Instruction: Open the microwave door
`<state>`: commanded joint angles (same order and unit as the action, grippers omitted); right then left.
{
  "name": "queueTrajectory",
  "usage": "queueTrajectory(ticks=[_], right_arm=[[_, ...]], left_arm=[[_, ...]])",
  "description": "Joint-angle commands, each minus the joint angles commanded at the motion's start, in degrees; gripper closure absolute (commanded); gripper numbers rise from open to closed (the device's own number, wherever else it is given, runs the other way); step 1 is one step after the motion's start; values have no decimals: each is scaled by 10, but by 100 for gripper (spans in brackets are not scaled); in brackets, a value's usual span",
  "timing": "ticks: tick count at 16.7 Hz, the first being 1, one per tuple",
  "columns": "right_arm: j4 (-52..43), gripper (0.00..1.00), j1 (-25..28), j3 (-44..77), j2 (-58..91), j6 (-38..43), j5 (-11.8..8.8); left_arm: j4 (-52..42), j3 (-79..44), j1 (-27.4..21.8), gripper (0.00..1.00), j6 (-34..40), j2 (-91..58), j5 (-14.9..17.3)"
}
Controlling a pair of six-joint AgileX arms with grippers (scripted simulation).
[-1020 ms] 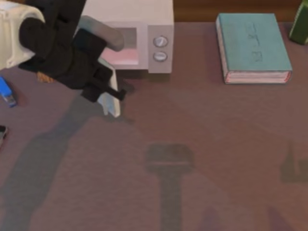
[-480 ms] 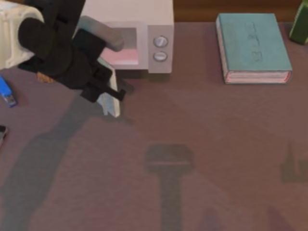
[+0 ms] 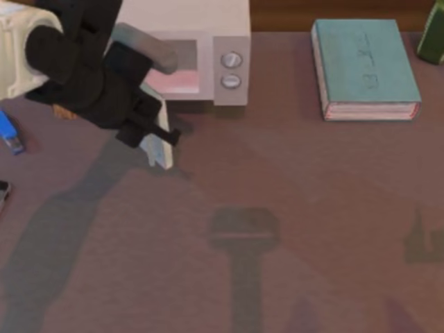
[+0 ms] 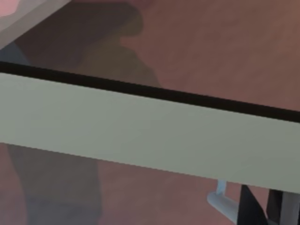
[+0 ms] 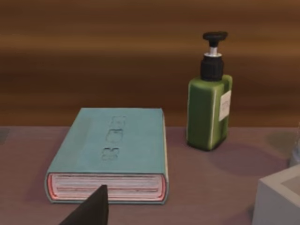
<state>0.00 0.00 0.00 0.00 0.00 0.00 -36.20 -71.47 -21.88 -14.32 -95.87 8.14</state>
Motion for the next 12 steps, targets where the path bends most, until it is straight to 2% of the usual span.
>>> queueTrajectory(ticks=[7, 12], right_arm=[[0, 0, 0, 0, 0, 0, 0], [0, 0, 0, 0, 0, 0, 0]], left_arm=[[0, 0, 0, 100, 0, 0, 0], [-4, 4, 9, 100, -25, 5, 16]])
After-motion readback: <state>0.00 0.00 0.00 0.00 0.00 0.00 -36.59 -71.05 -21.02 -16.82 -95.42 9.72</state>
